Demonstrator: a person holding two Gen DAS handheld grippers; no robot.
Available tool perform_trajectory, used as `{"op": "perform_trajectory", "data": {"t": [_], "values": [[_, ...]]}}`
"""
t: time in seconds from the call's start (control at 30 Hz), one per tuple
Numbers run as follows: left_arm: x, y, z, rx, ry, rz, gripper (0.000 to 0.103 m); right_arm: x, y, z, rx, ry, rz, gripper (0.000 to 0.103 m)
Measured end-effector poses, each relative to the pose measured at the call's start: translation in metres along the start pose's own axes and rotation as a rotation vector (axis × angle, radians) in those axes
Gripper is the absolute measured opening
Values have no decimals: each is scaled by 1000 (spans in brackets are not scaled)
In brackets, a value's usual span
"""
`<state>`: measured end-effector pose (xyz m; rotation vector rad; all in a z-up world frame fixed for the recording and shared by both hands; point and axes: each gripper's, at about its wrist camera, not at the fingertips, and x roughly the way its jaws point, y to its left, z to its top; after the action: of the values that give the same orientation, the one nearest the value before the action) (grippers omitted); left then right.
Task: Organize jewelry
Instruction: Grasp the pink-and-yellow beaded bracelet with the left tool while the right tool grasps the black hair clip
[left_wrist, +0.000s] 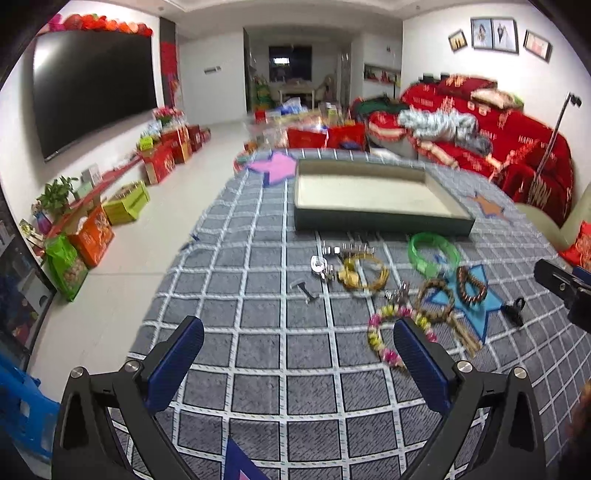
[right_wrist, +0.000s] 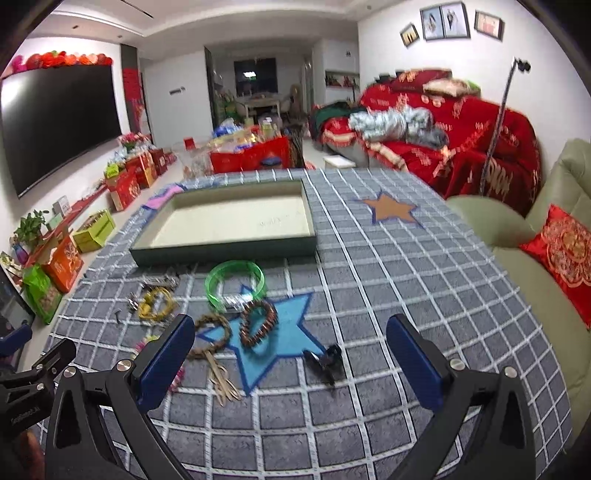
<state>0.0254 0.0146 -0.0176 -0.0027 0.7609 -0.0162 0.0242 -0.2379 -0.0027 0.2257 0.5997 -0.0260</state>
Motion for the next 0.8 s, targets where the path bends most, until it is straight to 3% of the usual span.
{"op": "perform_trajectory", "data": {"t": [0.2, 0.27, 0.37, 0.63, 0.8], "values": [[29, -5, 1, -5, 133, -53, 103, 22, -23, -11, -14, 30, -56, 103], [42, -11, 1, 12, 193, -101, 103, 33, -30, -15, 4, 103, -67, 103], [59, -21, 0, 45, 260, -110, 103, 47, -37, -23, 31, 264, -90, 103], [75, -31, 8, 47, 296, -125, 103, 74, -42, -27, 21, 363, -112, 102], [86, -40, 9, 74, 320, -123, 101, 85, -43, -29, 16, 400, -102, 84]]}}
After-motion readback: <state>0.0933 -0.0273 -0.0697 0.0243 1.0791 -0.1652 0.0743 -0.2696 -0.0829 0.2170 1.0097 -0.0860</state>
